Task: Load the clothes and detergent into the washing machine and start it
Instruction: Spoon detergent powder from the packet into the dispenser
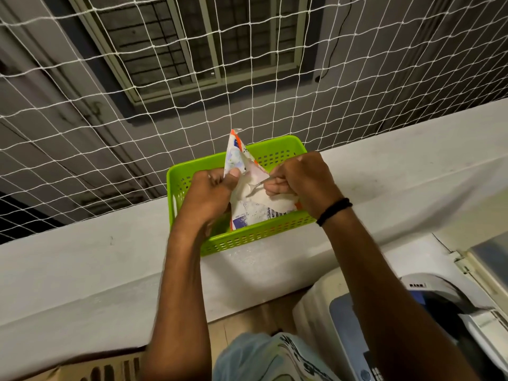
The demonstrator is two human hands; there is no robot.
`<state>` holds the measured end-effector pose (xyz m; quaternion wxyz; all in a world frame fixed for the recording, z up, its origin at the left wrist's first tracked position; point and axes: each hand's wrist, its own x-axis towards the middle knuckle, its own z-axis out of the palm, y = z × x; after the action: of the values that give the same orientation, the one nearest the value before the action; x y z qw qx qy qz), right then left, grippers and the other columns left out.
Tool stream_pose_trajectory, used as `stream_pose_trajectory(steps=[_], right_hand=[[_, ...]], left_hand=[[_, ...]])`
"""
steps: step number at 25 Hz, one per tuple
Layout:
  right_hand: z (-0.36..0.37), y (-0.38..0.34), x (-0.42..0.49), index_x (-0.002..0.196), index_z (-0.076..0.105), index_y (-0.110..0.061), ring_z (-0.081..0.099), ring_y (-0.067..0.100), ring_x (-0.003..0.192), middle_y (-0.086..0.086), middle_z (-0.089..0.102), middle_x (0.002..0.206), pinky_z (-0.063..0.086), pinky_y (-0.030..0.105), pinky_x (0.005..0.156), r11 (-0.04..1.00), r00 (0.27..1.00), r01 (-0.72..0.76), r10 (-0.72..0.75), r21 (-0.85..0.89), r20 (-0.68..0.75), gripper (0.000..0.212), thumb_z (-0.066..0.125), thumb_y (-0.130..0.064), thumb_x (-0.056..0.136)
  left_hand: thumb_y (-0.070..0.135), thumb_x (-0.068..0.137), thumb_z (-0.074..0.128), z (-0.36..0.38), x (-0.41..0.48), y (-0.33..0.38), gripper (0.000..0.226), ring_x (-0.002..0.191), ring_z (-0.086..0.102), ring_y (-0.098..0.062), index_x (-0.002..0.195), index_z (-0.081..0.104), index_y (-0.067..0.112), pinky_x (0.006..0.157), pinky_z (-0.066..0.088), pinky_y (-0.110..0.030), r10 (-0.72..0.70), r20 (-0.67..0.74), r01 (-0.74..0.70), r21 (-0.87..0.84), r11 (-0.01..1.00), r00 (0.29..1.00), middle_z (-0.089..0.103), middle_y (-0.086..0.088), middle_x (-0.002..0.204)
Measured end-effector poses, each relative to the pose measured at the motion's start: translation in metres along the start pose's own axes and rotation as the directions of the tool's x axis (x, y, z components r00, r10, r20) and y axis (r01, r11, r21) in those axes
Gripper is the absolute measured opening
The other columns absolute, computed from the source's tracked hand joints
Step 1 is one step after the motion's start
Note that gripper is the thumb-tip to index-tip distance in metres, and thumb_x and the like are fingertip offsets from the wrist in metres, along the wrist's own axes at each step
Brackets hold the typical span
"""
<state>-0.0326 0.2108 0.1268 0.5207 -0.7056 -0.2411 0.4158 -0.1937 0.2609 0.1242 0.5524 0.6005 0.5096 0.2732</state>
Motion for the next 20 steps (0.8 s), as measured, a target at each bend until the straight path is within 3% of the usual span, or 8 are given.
stream_pose_trajectory(steps=[3, 7, 10, 13, 15, 17, 20], right_hand=[[-0.013, -0.002, -0.011, 0.079, 0.067, 0.013, 0.074, 0.034, 0.062, 0.024, 0.071, 0.064, 0.060, 0.057, 0.073, 0.999, 0.999, 0.034, -0.034, -0.006, -0.034, 0.022, 0.052, -0.002, 0.077], [-0.029, -0.005, -0.025, 0.082, 0.063, 0.017, 0.072, 0.043, 0.067, 0.038, 0.067, 0.075, 0.057, 0.058, 0.079, 0.993, 0.997, 0.058, -0.052, 0.100, -0.061, 0.020, 0.052, 0.001, 0.080], [-0.037, -0.004, -0.032, 0.075, 0.064, 0.010, 0.070, 0.037, 0.063, 0.037, 0.067, 0.074, 0.056, 0.056, 0.076, 0.987, 0.997, 0.043, -0.034, 0.152, -0.064, 0.016, 0.051, 0.003, 0.081], [-0.048, 0.003, -0.035, 0.078, 0.067, 0.007, 0.072, 0.039, 0.069, 0.026, 0.071, 0.071, 0.060, 0.051, 0.075, 0.959, 0.999, 0.051, -0.045, 0.279, -0.029, 0.022, 0.047, 0.006, 0.086], [-0.055, 0.008, -0.040, 0.080, 0.069, 0.005, 0.072, 0.040, 0.074, 0.024, 0.072, 0.073, 0.060, 0.048, 0.078, 0.938, 0.998, 0.057, -0.064, 0.342, 0.009, 0.024, 0.047, 0.005, 0.089], [-0.064, 0.013, -0.046, 0.082, 0.069, 0.007, 0.072, 0.037, 0.071, 0.023, 0.072, 0.072, 0.062, 0.042, 0.072, 0.906, 0.996, 0.067, -0.084, 0.418, 0.023, 0.025, 0.046, 0.005, 0.090], [-0.078, 0.017, -0.054, 0.086, 0.067, 0.013, 0.072, 0.035, 0.068, 0.027, 0.071, 0.074, 0.060, 0.032, 0.063, 0.868, 0.995, 0.084, -0.097, 0.490, 0.001, 0.023, 0.046, 0.005, 0.091]], left_hand=[[0.028, 0.099, 0.058, 0.001, 0.000, -0.003, 0.028, 0.079, 0.072, -0.027, 0.084, 0.077, 0.013, 0.081, 0.057, -0.055, 0.016, -0.020, -0.015, 0.044, 0.999, 1.000, 0.078, -0.010, 0.083], [0.022, 0.097, 0.061, 0.005, -0.003, -0.002, 0.023, 0.069, 0.069, -0.014, 0.080, 0.078, 0.019, 0.073, 0.057, -0.040, 0.058, -0.039, -0.056, 0.058, 0.997, 0.998, 0.077, 0.004, 0.074], [0.035, 0.088, 0.068, 0.006, -0.002, -0.001, 0.016, 0.077, 0.070, -0.016, 0.094, 0.078, 0.024, 0.081, 0.060, -0.049, 0.130, -0.081, -0.121, 0.115, 0.986, 0.988, 0.078, 0.001, 0.084], [0.053, 0.072, 0.068, 0.009, -0.003, 0.004, 0.050, 0.091, 0.069, -0.018, 0.112, 0.072, 0.024, 0.088, 0.057, -0.050, 0.169, -0.210, -0.136, 0.163, 0.977, 0.963, 0.075, -0.007, 0.102], [0.049, 0.075, 0.071, 0.011, -0.010, 0.012, 0.055, 0.100, 0.070, -0.019, 0.122, 0.066, 0.020, 0.091, 0.056, -0.045, 0.221, -0.291, -0.181, 0.160, 0.970, 0.931, 0.073, -0.004, 0.110], [0.034, 0.084, 0.074, 0.017, -0.018, 0.022, 0.044, 0.104, 0.068, -0.016, 0.124, 0.065, 0.016, 0.094, 0.055, -0.039, 0.279, -0.339, -0.262, 0.096, 0.960, 0.899, 0.072, -0.004, 0.112], [0.023, 0.089, 0.072, 0.028, -0.030, 0.037, 0.035, 0.097, 0.068, -0.008, 0.122, 0.066, 0.013, 0.090, 0.055, -0.024, 0.350, -0.386, -0.377, 0.007, 0.926, 0.853, 0.072, -0.002, 0.106]])
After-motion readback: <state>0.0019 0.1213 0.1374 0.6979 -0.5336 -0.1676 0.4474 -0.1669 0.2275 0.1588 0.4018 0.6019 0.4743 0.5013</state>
